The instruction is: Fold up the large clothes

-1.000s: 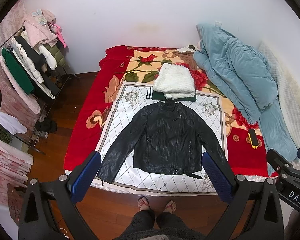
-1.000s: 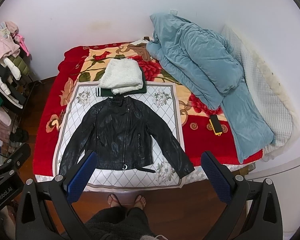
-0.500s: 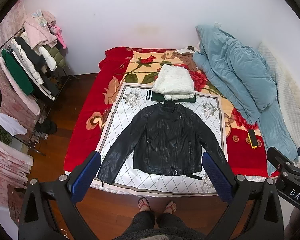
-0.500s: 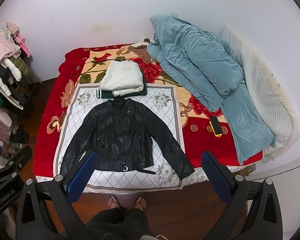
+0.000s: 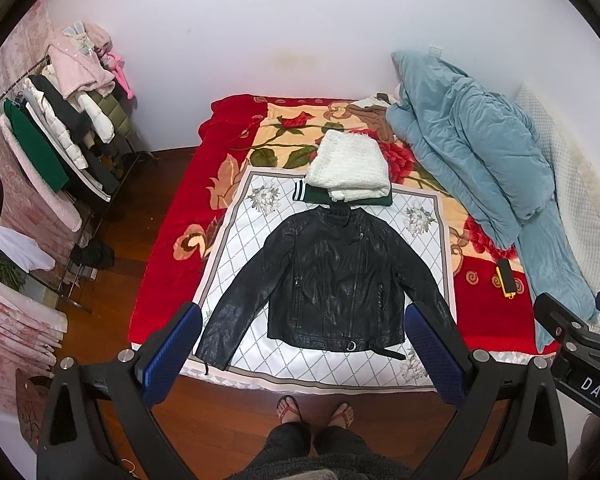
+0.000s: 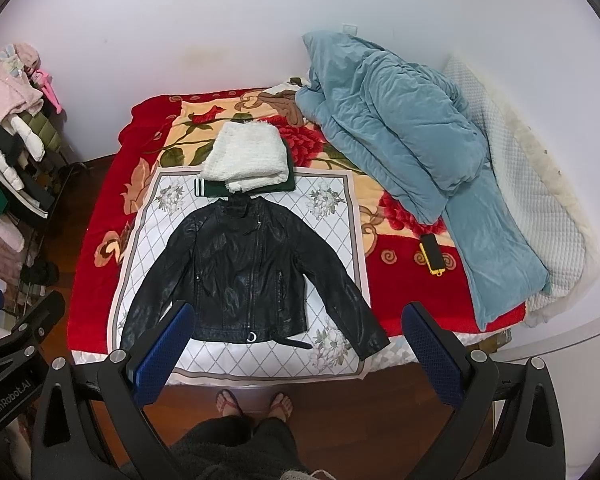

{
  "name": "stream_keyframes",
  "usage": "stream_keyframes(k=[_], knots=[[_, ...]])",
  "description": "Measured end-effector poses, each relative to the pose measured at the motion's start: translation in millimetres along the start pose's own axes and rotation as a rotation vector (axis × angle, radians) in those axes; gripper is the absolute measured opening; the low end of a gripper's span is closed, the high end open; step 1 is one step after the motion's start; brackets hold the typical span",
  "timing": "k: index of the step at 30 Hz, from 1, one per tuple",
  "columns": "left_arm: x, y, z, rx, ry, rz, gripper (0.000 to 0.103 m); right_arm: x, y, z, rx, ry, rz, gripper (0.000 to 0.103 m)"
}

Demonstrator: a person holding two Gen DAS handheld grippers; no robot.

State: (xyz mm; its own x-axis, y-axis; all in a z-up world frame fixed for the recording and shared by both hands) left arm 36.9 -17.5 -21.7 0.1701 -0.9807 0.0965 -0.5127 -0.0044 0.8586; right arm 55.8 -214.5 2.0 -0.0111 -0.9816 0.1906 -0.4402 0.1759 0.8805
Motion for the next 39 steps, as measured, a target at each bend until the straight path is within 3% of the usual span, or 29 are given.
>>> stream_keyframes(k=[17, 28, 33, 37, 39], knots=[[1.9, 1.4, -2.9, 0.005, 0.001, 0.001, 0.103, -0.7, -0.1, 3.1, 0.002, -0.001, 0.001, 0.103], [-0.8, -3.6, -21.7, 0.022, 0.008, 0.018, 0.103, -1.8, -1.7, 2.1, -0.006, -0.014, -0.001, 0.103], [-14.8, -51.6, -32.9, 0.095, -0.011, -0.048, 0.103, 1.4, -31.9, 10.5, -0.024, -0.084, -0.016, 0.103], [-21.9, -104.8, -33.5, 0.109, -0.045, -0.107, 0.103, 26.3, -91.7, 30.0, -0.098, -0.210, -0.038, 0.103], [-22.7, -143.2, -28.9, 0.085, -0.056, -0.138, 0.103, 48.1, -132.6, 44.4, -0.135, -0.284, -0.025, 0.095]])
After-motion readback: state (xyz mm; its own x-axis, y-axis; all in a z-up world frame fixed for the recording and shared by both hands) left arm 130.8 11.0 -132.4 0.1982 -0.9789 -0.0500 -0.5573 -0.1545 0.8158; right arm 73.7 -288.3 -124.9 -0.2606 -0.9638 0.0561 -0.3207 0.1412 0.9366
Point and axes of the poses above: each gripper's, at about its wrist camera, not at the fingertips, and y roughly against the way its jaws point, x to its right, z to its underside, the point moved 5 cm from there along -y, roughly the way its jaws point, and after that the axes turned 13 degrees about y, right-handed, at the moved point
